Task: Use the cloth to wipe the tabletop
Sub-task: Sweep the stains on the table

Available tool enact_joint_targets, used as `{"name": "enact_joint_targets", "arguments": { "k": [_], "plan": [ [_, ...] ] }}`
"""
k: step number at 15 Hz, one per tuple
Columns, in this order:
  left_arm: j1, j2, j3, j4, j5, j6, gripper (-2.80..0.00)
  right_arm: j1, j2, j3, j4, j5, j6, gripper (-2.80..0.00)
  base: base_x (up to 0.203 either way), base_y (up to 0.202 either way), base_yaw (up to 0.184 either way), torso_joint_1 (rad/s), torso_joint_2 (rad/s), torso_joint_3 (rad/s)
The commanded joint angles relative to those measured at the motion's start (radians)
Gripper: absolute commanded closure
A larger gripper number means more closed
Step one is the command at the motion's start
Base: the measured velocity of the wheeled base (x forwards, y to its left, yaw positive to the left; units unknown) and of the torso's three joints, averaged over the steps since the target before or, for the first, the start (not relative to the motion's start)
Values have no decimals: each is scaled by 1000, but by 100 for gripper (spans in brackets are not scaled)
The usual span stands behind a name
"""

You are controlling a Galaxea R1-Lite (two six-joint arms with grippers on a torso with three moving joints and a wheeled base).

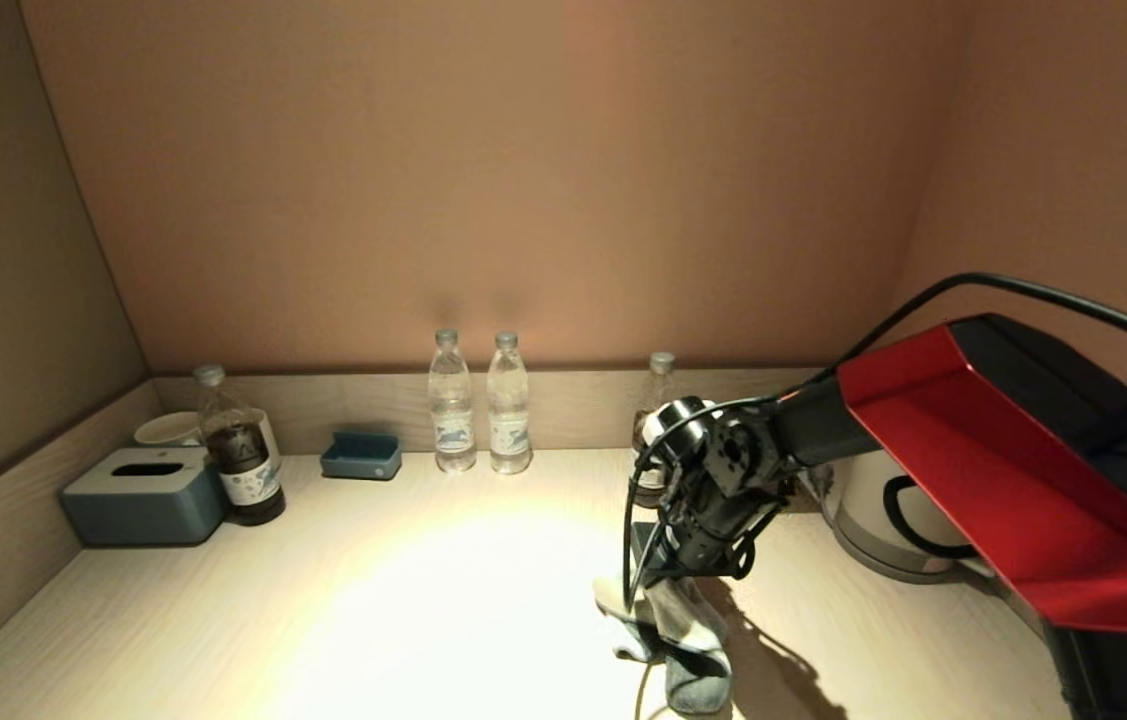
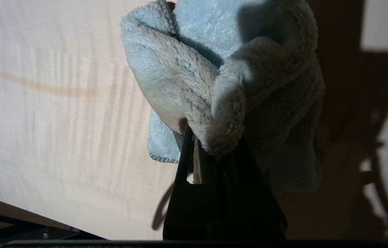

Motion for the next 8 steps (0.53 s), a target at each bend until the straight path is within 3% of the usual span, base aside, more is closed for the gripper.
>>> {"name": "enact_joint_targets", "arguments": {
  "k": [1, 6, 8],
  "plan": [
    [0, 0, 0, 0, 0, -1, 0, 21, 24, -33, 49, 1, 7, 0, 0, 0, 0, 0, 0, 0],
    [0, 0, 0, 0, 0, -1, 0, 76, 79, -171, 137, 5, 10, 0, 0, 0, 0, 0, 0, 0],
    [0, 0, 0, 0, 0, -1, 0, 139, 100, -245, 189, 7, 29, 0, 0, 0, 0, 0, 0, 0]
  ]
}}
